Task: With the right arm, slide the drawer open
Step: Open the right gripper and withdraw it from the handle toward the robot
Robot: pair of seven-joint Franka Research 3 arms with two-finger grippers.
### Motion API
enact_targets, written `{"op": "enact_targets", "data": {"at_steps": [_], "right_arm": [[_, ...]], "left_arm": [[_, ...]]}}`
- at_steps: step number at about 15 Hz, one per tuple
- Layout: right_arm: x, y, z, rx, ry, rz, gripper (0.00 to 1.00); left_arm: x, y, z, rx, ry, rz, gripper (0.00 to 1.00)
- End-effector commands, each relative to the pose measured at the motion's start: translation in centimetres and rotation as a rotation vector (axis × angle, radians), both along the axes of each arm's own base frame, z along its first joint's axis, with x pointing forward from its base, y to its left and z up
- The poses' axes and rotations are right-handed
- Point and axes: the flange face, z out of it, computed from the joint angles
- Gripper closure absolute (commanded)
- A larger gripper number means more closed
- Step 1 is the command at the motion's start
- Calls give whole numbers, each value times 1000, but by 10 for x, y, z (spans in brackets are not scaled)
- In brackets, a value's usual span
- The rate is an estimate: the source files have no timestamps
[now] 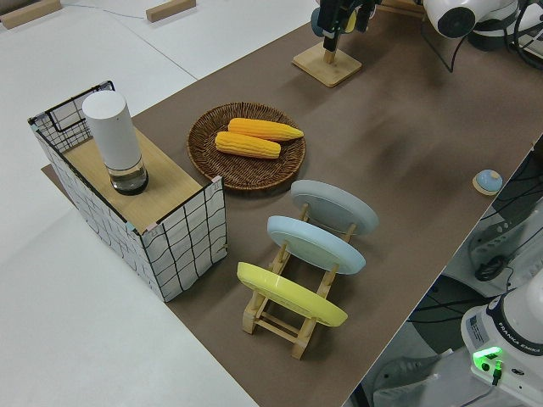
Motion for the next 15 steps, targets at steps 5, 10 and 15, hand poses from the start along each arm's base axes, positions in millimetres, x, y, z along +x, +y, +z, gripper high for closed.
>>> {"op": "enact_targets", "data": {"at_steps": [5, 10, 15], "right_arm": [[-23, 33, 30, 232, 87, -63, 11], [-43, 24, 102, 521, 158, -149, 11], [-53, -22, 168, 817, 217, -260, 11]], "left_arm": [[2, 1, 4, 16, 5, -12, 7], [2, 1, 4, 16, 5, -12, 7], [2, 1, 3, 16, 6, -12, 7]]}}
